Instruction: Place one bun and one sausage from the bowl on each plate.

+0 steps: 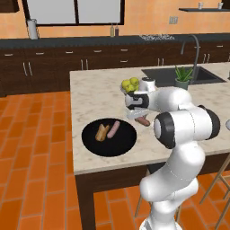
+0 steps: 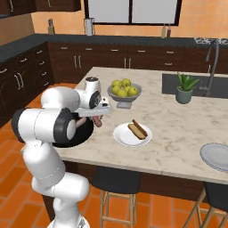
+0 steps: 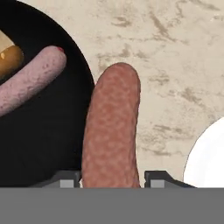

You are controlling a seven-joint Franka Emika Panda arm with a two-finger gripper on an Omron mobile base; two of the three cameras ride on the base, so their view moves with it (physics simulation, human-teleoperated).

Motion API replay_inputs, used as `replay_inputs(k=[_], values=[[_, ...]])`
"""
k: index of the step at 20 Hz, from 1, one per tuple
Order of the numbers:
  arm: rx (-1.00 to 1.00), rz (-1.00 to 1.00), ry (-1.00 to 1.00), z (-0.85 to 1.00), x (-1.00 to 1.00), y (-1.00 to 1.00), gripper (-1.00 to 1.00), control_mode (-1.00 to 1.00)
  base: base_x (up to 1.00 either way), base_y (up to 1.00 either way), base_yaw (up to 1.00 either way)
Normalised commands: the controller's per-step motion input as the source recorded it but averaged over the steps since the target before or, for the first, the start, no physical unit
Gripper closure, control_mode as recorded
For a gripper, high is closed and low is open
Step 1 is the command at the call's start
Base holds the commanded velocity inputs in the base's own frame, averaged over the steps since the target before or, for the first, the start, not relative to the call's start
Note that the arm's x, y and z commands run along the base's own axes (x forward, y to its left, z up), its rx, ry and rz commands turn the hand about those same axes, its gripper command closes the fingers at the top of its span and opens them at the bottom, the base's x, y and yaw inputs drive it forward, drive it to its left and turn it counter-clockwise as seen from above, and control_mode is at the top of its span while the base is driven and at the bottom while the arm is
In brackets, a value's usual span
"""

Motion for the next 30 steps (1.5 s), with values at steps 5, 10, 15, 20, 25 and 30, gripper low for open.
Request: replay_inputs(k=[5, 10, 15, 20, 25, 30], values=[[0.03, 0.1, -0.01, -0.12, 0.27, -1.0, 1.0, -1.0, 0.0, 0.0, 0.0], [0.04, 0.01, 0.04, -0.32, 0.03, -1.0, 1.0, -1.0, 0.0, 0.0, 0.0], [0.03, 0.11, -0.06, -0.06, -0.04, -0.61, 1.0, -1.0, 0.0, 0.0, 0.0], [0.0, 0.1, -0.08, -0.11, -0.35, -0.09, 1.0, -1.0, 0.0, 0.0, 0.0], [0.0, 0.1, -0.18, -0.08, -0.03, -0.13, 1.0, -1.0, 0.0, 0.0, 0.0], [0.0, 0.04, -0.02, -0.15, 0.0, -0.04, 1.0, -1.0, 0.0, 0.0, 0.0]])
